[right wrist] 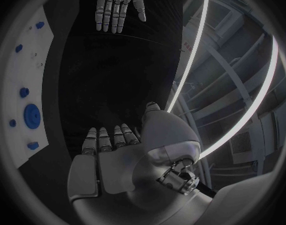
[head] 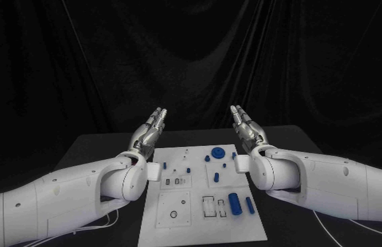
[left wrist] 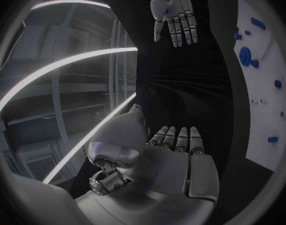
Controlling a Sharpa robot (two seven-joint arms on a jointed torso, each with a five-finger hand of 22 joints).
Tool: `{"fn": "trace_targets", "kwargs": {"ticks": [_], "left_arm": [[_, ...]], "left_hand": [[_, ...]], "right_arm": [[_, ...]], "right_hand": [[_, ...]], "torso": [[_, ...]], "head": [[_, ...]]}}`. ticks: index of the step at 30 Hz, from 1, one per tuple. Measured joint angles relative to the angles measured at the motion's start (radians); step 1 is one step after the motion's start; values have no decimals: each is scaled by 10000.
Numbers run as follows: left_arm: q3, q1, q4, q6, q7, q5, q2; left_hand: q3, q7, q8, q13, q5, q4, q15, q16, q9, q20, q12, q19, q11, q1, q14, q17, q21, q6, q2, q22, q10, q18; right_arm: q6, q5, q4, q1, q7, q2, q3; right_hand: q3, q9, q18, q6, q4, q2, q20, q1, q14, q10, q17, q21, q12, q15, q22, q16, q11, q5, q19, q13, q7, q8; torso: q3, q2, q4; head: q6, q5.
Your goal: Assemble the parts on the task board
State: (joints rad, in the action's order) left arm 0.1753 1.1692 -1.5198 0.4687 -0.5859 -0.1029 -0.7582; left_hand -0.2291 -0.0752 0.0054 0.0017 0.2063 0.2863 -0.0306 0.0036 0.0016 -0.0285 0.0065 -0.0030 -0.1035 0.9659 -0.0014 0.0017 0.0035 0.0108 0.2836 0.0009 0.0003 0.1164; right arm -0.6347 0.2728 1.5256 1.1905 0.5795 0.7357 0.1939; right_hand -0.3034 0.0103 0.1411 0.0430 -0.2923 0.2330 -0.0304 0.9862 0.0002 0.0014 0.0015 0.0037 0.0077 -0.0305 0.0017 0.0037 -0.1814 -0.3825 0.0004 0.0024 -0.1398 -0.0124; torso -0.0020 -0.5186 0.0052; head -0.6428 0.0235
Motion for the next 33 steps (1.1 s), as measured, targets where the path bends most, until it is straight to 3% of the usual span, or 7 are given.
{"fn": "trace_targets", "kwargs": {"ticks": [7,15,17,20,22,25,33], "left_arm": [[353,275,114,-1427,-500,-507,55],[380,263,236,-2447,-739,-762,-7],[380,263,259,-2853,-776,-800,-77],[380,259,230,-3451,-814,-841,-275],[380,247,159,-3767,-830,-859,-432],[380,230,50,-4190,-850,-880,-668],[385,203,-45,-4766,-878,-907,-1048]], "left_hand": [[-8,-125,0,-6,0,8,1,0,13,0,0,0,-109,93,0,-1,0,53,-3,1,6,0],[-36,-227,0,-8,302,35,1,0,40,62,0,10,-124,326,0,-8,0,139,16,2,17,102],[-36,-776,114,-7,650,35,197,0,105,1095,0,25,86,668,31,-8,0,420,-6,2,-2,233],[-107,-830,260,7,800,46,509,0,170,1749,32,51,608,927,15,-8,0,748,-67,4,59,535],[-167,-690,311,92,1003,48,694,0,196,1959,239,131,902,1116,37,-6,30,953,-64,41,177,543],[-204,-529,354,179,1369,60,881,199,217,2170,587,342,1142,1422,197,57,180,1114,-67,130,312,543],[71,-377,372,230,2881,-94,1058,503,240,2346,1126,519,1254,2490,374,157,271,1372,-288,166,387,541]], "right_arm": [[437,830,-44,116,215,-35,139],[973,1112,-142,116,244,146,143],[1194,1156,-160,116,243,147,143],[1765,1202,-189,116,236,186,144],[2274,1220,-235,125,190,226,145],[3281,1237,-362,233,-56,247,155],[5111,768,-872,916,-1631,253,147]], "right_hand": [[0,12,-2,71,0,12,0,12,0,-5,0,0,0,0,0,0,153,0,0,0,145,-40],[0,27,176,121,0,13,284,200,0,-7,0,0,35,1,0,0,480,0,-8,11,418,-84],[29,90,237,349,29,-29,1201,461,43,76,48,384,437,363,274,49,1068,0,483,112,787,-231],[102,416,234,1700,172,-172,2207,1055,2650,1990,1235,2542,3338,1422,1404,2383,2701,0,3876,893,1401,-1079],[130,693,233,3061,462,-277,2627,1468,4520,2999,1646,3450,4480,1778,1769,3588,2852,50,5624,1147,2093,-1881],[140,684,232,3427,970,-393,2969,1816,6083,3901,1714,4055,5070,2017,1937,4243,3431,124,7020,1177,2049,-2078],[-27,600,388,4498,2493,-664,2179,2681,10246,5535,1523,5428,5042,1118,2214,5052,3271,47,10257,703,1985,-2377]], "torso": [[0,3,1],[-4,8,5],[-5,7,5],[-6,5,5],[-6,6,5],[-7,5,5],[-11,15,-23]], "head": [[0,0],[-304,-145],[-358,-162],[-432,-168],[-523,-191],[-698,-249],[-1510,-490]]}}
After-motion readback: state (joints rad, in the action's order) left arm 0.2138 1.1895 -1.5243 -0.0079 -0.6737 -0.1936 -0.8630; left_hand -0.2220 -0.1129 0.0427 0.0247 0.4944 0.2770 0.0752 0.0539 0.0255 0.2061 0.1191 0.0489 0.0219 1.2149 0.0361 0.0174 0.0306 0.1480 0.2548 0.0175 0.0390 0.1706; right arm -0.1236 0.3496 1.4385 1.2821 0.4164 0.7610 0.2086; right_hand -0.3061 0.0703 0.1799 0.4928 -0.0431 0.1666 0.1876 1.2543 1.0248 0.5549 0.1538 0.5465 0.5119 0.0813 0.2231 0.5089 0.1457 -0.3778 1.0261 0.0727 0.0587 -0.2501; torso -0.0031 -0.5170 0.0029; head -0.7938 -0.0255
